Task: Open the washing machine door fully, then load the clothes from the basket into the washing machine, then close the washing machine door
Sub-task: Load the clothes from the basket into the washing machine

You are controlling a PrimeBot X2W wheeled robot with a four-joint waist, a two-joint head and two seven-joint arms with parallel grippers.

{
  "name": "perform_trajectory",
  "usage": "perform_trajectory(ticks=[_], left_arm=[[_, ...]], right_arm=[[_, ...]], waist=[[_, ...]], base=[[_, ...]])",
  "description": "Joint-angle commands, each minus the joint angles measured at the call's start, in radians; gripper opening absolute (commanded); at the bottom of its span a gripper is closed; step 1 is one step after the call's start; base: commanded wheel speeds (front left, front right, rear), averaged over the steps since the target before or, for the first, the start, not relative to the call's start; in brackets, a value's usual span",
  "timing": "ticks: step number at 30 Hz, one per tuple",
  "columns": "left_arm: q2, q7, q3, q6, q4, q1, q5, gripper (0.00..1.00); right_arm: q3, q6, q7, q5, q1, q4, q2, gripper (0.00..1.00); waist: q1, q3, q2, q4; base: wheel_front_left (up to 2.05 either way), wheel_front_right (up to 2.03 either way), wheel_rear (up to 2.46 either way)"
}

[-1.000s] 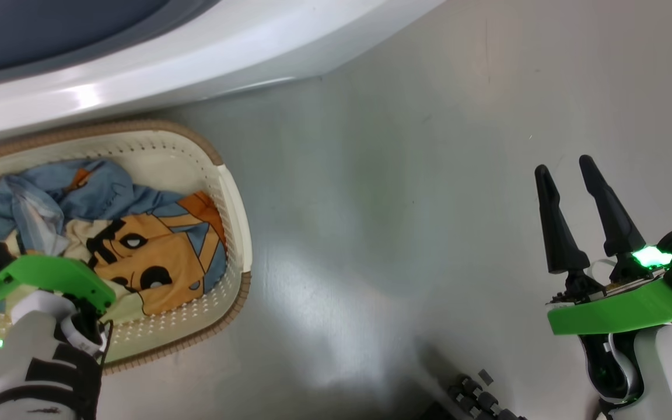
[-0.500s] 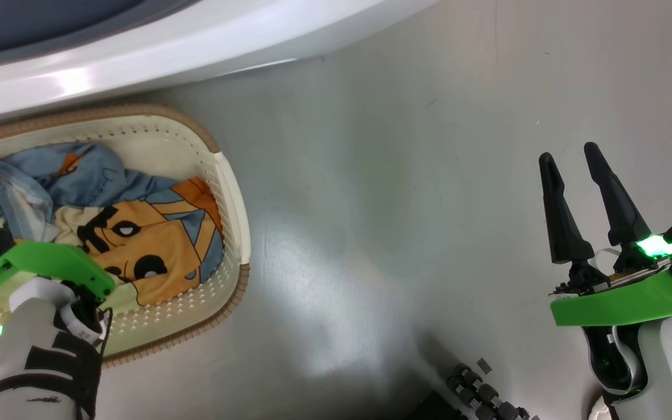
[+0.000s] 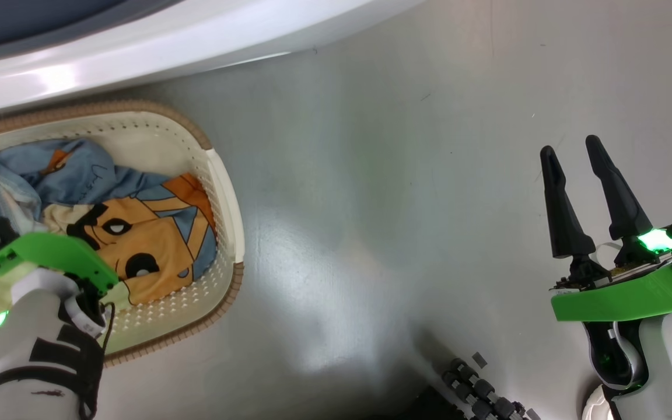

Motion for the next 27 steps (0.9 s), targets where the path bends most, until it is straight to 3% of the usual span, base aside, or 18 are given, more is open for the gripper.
perform_trajectory(ticks=[1,27], left_arm=[[0.025,-0.007,0.010,0.007,-0.001,0.015,0.010,1.00],[0.046,-0.006,-0.028,0.021,0.000,-0.022,0.014,1.00]], right_arm=[[0.012,0.002,-0.005,0.011,0.024,-0.022,-0.016,1.00],[0.014,0.002,-0.005,0.017,0.013,-0.038,-0.008,1.00]], waist=[[-0.0001,0.002,0.0000,-0.001],[-0.0001,0.063,0.0000,-0.013]], base=[[0.00,0.00,0.00],[0.00,0.00,0.00]])
